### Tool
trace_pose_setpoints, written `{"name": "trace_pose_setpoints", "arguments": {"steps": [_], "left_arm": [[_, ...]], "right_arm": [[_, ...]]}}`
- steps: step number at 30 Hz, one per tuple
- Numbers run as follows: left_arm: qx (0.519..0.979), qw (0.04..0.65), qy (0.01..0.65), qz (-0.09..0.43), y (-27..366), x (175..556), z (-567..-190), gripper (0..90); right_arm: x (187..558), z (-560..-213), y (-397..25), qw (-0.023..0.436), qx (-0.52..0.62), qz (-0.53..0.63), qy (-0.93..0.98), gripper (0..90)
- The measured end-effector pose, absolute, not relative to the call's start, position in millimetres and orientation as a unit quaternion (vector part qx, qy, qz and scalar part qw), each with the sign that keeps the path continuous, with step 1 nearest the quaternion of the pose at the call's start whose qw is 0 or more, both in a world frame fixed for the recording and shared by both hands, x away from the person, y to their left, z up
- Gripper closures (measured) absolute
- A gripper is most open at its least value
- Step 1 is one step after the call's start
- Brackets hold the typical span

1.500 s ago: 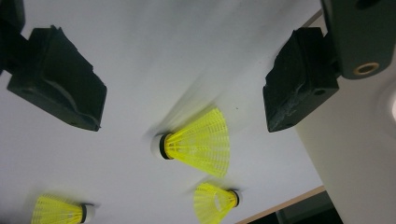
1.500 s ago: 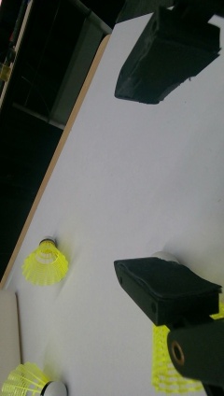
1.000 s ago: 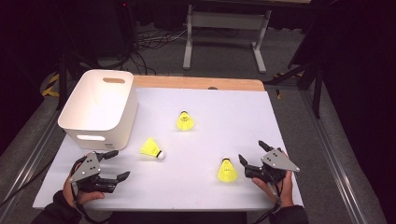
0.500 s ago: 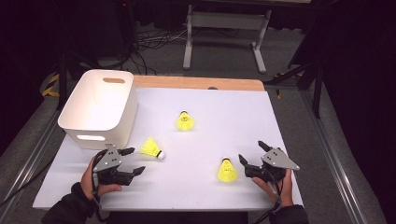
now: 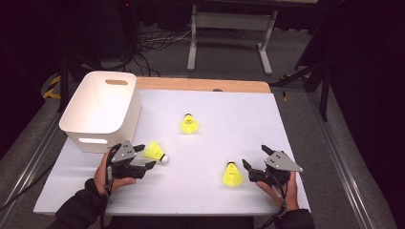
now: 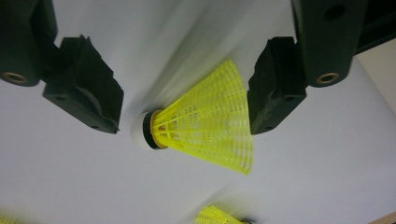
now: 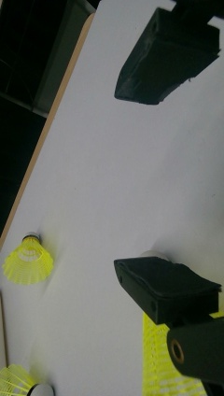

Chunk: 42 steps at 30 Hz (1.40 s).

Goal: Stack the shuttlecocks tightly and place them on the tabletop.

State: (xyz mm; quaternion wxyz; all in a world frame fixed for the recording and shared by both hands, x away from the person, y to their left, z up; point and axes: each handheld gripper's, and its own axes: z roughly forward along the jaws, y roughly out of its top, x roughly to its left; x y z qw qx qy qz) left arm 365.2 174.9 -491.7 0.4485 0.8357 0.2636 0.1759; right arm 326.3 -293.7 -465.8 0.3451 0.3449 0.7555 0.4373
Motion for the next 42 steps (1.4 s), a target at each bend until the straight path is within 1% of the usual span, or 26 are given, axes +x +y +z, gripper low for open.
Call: {"name": "trace_pose_setpoints", "arguments": {"steps": [2, 3, 6, 9, 10, 11, 12, 13, 19, 20, 21, 23, 34, 42], "left_arm": [[0.836, 0.450, 0.261, 0.171, 174.3, 366.3, -491.8, 33.0], [0.836, 0.453, 0.262, 0.166, 174.0, 367.1, -491.6, 33.0], [0.835, 0.459, 0.262, 0.155, 174.5, 369.6, -490.6, 40.9], [0.829, 0.469, 0.259, 0.157, 175.4, 370.1, -488.2, 53.8], [0.827, 0.476, 0.253, 0.160, 175.4, 369.5, -486.4, 53.8], [0.826, 0.478, 0.252, 0.161, 174.9, 369.4, -485.4, 58.7], [0.824, 0.480, 0.251, 0.164, 173.6, 369.5, -483.5, 61.4], [0.825, 0.481, 0.247, 0.163, 173.1, 370.1, -482.6, 68.3], [0.827, 0.481, 0.237, 0.167, 167.3, 375.7, -474.5, 85.0], [0.830, 0.474, 0.234, 0.176, 165.5, 376.3, -472.3, 88.0], [0.832, 0.467, 0.234, 0.188, 163.9, 376.8, -470.5, 88.2], [0.835, 0.461, 0.234, 0.188, 162.8, 378.9, -466.7, 88.8], [0.854, 0.389, 0.251, 0.238, 165.9, 381.6, -457.1, 88.4], [0.861, 0.379, 0.241, 0.238, 153.5, 389.5, -456.9, 85.5]], "right_arm": [[326.5, -466.1, -293.7, 0.344, 0.345, 0.436, 0.757, 16.2], [326.6, -466.4, -293.7, 0.343, 0.344, 0.435, 0.758, 16.3], [326.9, -466.8, -293.7, 0.341, 0.343, 0.435, 0.760, 16.4], [327.2, -467.3, -293.6, 0.338, 0.343, 0.434, 0.761, 16.8], [327.3, -467.5, -293.5, 0.337, 0.342, 0.434, 0.762, 16.8], [327.6, -467.9, -293.5, 0.336, 0.341, 0.433, 0.764, 16.9], [327.7, -468.1, -293.6, 0.336, 0.341, 0.432, 0.764, 16.9], [328.1, -468.4, -293.7, 0.334, 0.343, 0.432, 0.765, 16.9], [329.0, -469.4, -293.9, 0.330, 0.343, 0.430, 0.767, 17.1], [329.1, -469.5, -293.8, 0.329, 0.344, 0.430, 0.768, 17.1], [329.4, -469.7, -294.0, 0.327, 0.344, 0.430, 0.768, 17.1], [329.7, -469.8, -294.5, 0.324, 0.344, 0.431, 0.768, 17.1], [331.0, -471.5, -294.5, 0.317, 0.340, 0.426, 0.776, 16.9], [333.8, -475.3, -293.6, 0.312, 0.341, 0.419, 0.782, 16.1]]}}
